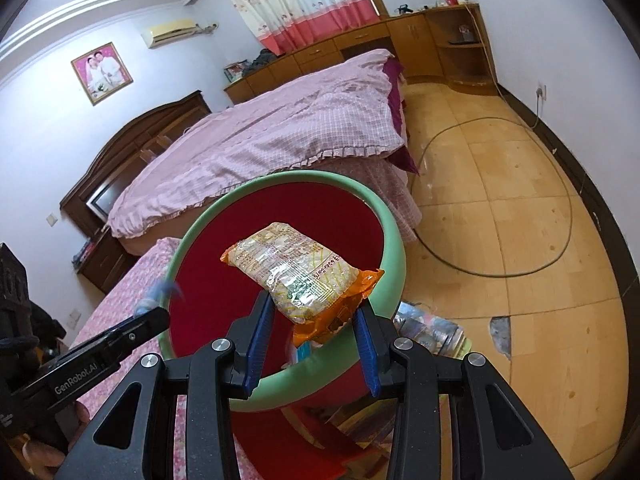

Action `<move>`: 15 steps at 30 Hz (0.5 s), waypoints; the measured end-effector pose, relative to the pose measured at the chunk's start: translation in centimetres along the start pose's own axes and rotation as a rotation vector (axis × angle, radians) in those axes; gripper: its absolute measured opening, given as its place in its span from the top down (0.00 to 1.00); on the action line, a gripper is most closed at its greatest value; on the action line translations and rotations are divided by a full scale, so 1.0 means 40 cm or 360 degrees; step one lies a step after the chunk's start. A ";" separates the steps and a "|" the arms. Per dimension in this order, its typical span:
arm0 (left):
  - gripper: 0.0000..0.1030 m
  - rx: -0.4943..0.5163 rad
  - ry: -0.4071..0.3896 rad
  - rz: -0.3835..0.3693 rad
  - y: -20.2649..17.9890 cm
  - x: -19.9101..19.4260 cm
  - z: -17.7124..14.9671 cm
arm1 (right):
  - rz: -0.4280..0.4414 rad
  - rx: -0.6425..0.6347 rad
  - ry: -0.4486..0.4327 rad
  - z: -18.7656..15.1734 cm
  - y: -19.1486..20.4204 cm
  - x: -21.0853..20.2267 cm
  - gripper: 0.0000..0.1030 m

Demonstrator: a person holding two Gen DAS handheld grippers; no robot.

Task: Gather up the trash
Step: 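Open both tools to drop the blue item and snack bag into the bucket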

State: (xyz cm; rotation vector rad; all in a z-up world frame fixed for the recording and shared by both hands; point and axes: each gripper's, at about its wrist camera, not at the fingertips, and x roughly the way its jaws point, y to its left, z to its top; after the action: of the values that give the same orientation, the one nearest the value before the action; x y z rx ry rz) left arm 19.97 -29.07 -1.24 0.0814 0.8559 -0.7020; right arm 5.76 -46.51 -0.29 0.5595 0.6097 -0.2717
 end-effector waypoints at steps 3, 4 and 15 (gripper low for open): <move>0.66 -0.0017 0.0005 0.0018 0.005 -0.001 -0.001 | 0.0005 -0.0008 -0.0002 0.004 0.004 0.001 0.59; 0.65 -0.0023 0.0002 0.0023 0.007 -0.003 -0.002 | 0.0017 -0.0005 0.0000 0.005 0.005 0.001 0.59; 0.56 -0.0093 -0.0019 0.0076 0.054 -0.083 -0.027 | 0.0072 -0.0038 0.0013 0.001 0.039 -0.016 0.55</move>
State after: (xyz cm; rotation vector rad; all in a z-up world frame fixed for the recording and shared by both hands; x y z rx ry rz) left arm 19.06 -25.25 -0.03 0.0453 0.8594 -0.6315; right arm 5.92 -45.20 0.77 0.5510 0.6066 -0.2194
